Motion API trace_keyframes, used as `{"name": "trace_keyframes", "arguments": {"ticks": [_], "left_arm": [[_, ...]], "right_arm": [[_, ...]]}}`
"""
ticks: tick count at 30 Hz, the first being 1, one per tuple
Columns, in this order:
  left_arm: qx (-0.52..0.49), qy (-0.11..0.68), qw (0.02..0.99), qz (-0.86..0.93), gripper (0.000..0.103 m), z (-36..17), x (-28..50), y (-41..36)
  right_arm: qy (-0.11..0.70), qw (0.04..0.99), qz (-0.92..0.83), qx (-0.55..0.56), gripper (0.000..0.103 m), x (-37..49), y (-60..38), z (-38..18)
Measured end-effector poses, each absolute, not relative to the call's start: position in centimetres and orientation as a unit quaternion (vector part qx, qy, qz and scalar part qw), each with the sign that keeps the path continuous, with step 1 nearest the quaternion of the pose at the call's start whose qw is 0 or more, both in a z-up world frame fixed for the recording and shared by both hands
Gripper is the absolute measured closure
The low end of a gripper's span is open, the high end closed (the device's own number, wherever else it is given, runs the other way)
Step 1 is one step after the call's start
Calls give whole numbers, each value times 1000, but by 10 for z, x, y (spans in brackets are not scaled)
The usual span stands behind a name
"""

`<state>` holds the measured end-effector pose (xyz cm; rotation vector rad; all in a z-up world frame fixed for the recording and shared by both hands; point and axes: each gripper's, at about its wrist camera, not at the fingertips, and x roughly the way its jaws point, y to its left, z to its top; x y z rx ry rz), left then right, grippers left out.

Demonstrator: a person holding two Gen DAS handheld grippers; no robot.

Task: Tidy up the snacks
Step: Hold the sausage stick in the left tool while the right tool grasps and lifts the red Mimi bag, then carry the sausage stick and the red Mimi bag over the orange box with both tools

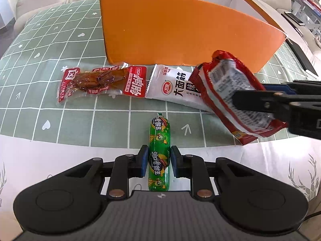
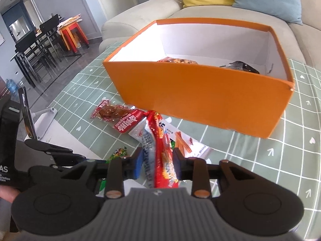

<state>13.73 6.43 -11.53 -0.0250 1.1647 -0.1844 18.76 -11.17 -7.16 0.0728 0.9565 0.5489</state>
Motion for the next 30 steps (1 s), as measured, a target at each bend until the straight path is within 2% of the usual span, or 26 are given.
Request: {"name": "trace_keyframes", "arguments": {"ticks": [2,6,7,8,11,14,21,30], "left_arm": [[-11,550,831,-89,73,-115,138,65],[-6,551,830,-88,70,-116,138,63],[-4,551,830,-88,70,-116,138,63],[-3,552,829,-88,70,-116,138,63],[-3,553,828,-88,70,-115,138,63],[-3,550,830,-89,78,-115,137,63],[-15,548,832,-80,78,-112,132,64],[-25,513,855,-71,79,-74,115,58]], "right_arm": [[452,853,258,25,65,189,-106,-73],[447,857,256,7,65,193,-96,-75],[446,858,255,5,67,193,-93,-75],[445,858,257,5,79,194,-93,-75],[450,855,255,26,79,196,-96,-74],[451,855,252,40,80,196,-103,-72],[436,858,264,68,82,186,-116,-58],[412,866,274,79,82,168,-130,-44]]}}
